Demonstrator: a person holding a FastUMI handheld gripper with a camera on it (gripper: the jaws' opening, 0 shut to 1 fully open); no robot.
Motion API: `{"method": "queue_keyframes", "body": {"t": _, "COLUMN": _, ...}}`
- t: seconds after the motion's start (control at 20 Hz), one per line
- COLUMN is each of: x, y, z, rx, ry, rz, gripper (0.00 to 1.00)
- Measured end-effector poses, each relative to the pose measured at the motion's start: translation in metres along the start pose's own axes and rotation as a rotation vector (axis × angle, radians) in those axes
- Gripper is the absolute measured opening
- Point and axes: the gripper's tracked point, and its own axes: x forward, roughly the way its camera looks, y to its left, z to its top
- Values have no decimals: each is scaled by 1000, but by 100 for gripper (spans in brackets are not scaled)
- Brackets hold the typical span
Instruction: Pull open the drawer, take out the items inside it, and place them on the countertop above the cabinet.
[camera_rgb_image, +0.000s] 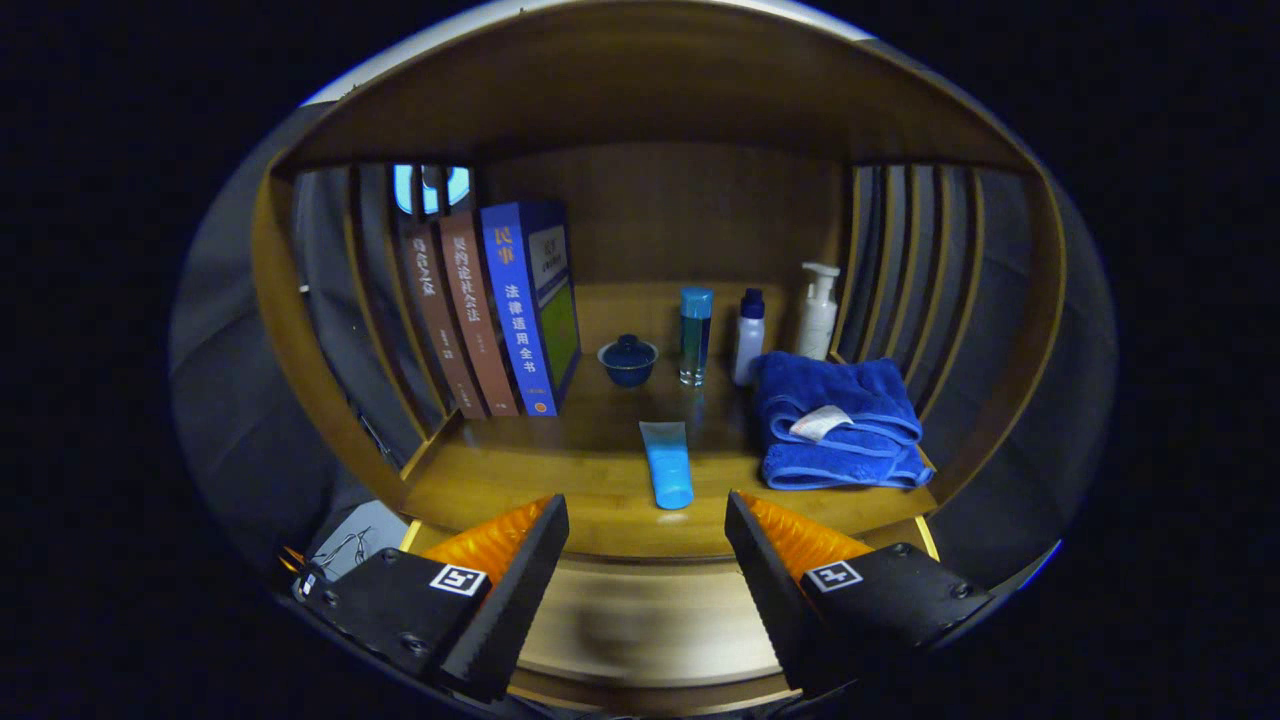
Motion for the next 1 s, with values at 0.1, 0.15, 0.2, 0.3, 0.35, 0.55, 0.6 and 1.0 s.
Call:
{"method": "queue_keyframes", "body": {"t": 0.1, "x": -28, "y": 1, "z": -8, "rx": -14, "ry": -66, "rz": 0, "gripper": 100}}
{"method": "queue_keyframes", "body": {"t": 0.15, "x": -42, "y": 3, "z": -12, "rx": -16, "ry": -100, "rz": 9, "gripper": 100}}
{"method": "queue_keyframes", "body": {"t": 0.2, "x": -56, "y": 7, "z": -19, "rx": -7, "ry": -133, "rz": 19, "gripper": 100}}
{"method": "queue_keyframes", "body": {"t": 0.3, "x": -86, "y": 12, "z": -35, "rx": 23, "ry": -175, "rz": 24, "gripper": 99}}
{"method": "queue_keyframes", "body": {"t": 0.35, "x": -100, "y": 10, "z": -46, "rx": 38, "ry": -189, "rz": 22, "gripper": 99}}
{"method": "queue_keyframes", "body": {"t": 0.55, "x": -137, "y": 4, "z": -80, "rx": 70, "ry": -250, "rz": 31, "gripper": 100}}
{"method": "queue_keyframes", "body": {"t": 0.6, "x": -144, "y": 3, "z": -88, "rx": 73, "ry": -264, "rz": 37, "gripper": 100}}
{"method": "queue_keyframes", "body": {"t": 1.0, "x": -164, "y": -10, "z": -154, "rx": 56, "ry": -320, "rz": 25, "gripper": 100}}
